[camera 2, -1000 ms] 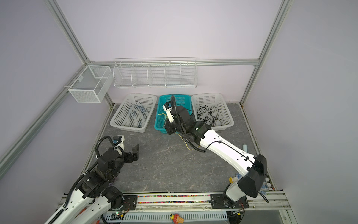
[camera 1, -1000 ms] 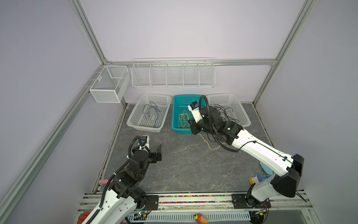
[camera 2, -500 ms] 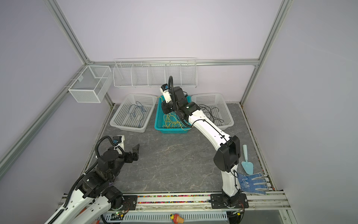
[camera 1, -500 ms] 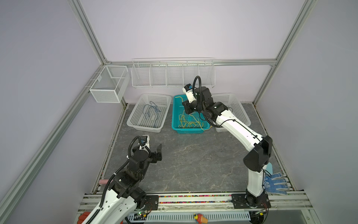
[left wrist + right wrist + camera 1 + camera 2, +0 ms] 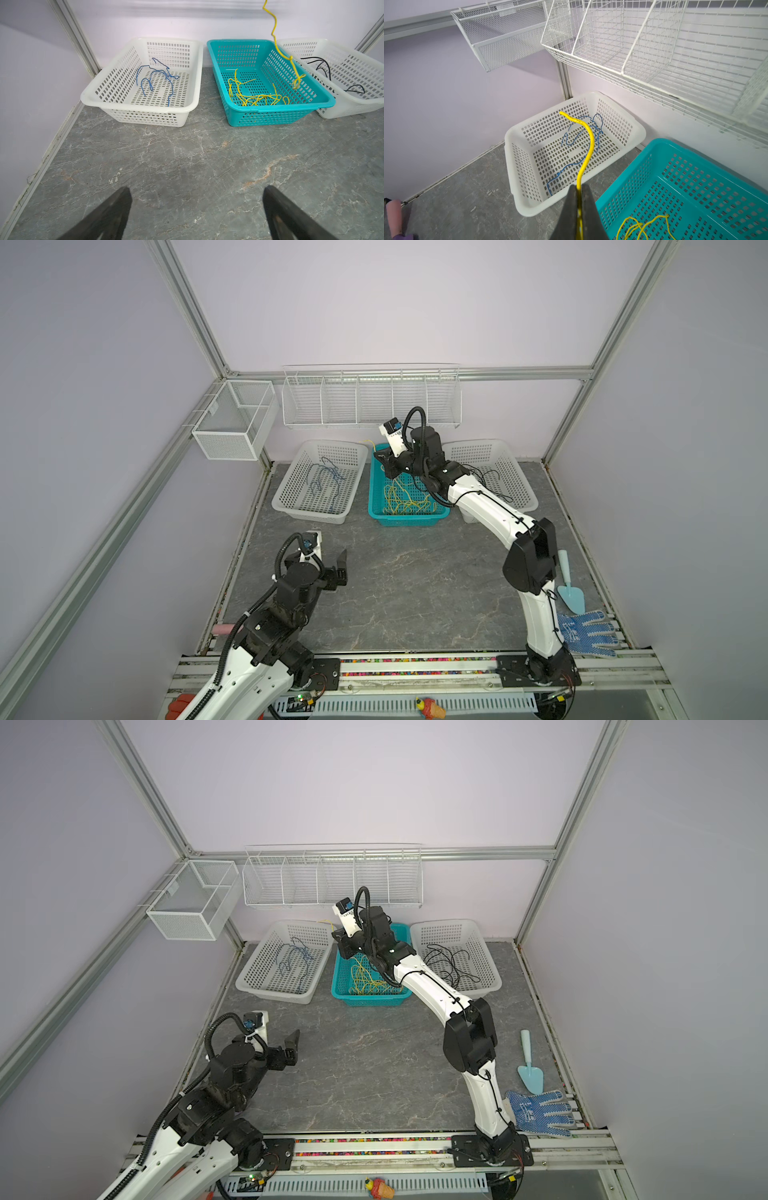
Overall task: Untangle the cables
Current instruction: 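Lift the yellow wire with the right gripper over the teal basket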
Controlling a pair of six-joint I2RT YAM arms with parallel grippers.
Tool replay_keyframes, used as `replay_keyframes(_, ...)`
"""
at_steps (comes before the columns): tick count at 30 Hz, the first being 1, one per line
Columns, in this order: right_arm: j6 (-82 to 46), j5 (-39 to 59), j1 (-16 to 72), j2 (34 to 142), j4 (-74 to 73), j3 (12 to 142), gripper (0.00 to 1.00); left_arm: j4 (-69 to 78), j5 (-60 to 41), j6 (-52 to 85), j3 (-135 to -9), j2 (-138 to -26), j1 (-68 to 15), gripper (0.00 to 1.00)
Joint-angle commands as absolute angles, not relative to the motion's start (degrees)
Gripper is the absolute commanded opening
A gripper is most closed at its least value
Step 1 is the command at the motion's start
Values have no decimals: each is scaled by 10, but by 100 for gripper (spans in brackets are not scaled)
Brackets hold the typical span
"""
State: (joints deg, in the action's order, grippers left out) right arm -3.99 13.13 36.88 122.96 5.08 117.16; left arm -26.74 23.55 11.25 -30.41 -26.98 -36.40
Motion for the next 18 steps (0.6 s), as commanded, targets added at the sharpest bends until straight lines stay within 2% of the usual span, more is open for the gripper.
replay_keyframes(1, -86, 143, 351, 1252, -40, 1135, 7, -254, 234, 100, -293, -260, -365, 99)
replay_keyframes(6, -166, 105, 328, 1265, -141, 1072, 7, -251, 231, 98, -293, -266, -364, 99)
replay_keyframes(10, -212, 84, 316, 1288, -131, 1076, 7, -250, 225, 97, -293, -270, -359, 99)
replay_keyframes(18, -243, 28, 305, 1362, 50, 1186, 7, -247, 219, 97, -293, -275, -349, 99)
